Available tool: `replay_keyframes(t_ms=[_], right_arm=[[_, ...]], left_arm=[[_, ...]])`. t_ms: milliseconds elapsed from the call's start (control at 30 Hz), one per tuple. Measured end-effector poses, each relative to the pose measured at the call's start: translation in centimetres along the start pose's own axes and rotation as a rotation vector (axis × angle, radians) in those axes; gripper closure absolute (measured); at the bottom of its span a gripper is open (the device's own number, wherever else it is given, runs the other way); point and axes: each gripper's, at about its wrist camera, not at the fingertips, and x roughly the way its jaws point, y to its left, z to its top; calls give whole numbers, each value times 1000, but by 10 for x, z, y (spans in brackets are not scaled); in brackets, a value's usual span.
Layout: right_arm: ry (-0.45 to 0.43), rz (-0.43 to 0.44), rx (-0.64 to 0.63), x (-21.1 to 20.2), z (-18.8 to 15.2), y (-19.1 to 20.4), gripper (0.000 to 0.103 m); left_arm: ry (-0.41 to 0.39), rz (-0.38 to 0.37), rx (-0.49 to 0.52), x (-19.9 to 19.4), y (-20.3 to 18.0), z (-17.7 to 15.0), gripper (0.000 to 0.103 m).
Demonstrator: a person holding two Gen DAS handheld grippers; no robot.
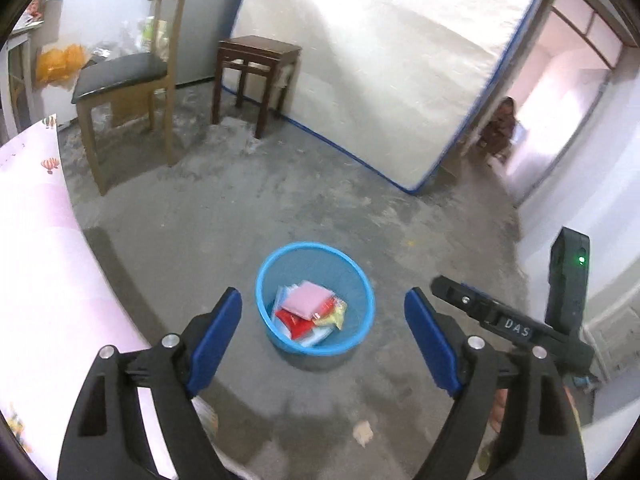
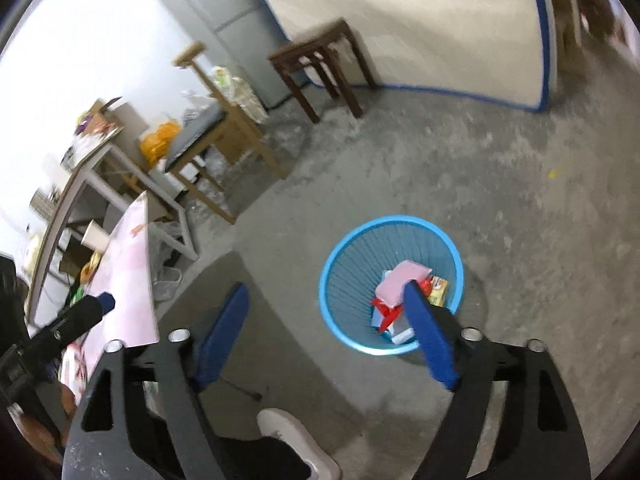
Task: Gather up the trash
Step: 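Move both open tools back over the table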
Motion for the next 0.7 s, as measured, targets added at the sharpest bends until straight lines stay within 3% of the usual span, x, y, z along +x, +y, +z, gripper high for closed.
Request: replay_keyframes(t_ms=[100,233,300,533,700], right_arm=[[-30,-24,-87,-22,-12,28,13],[-60,-27,-160,-39,-24,63,8],[-88,-42,-206,-48,-29,84,8],[-49,-2,-357,-43,-49,144,8],[77,178,-393,-33,-64,187,8]], left_arm=[[4,26,57,-39,-7,-16,16],[-92,127,125,-97,-7,-44,6],[-132,164,119,-122,4,-59,6],[-188,293,-45,-199,67,-117,6],[-247,314,-227,-247,120,-167,6]])
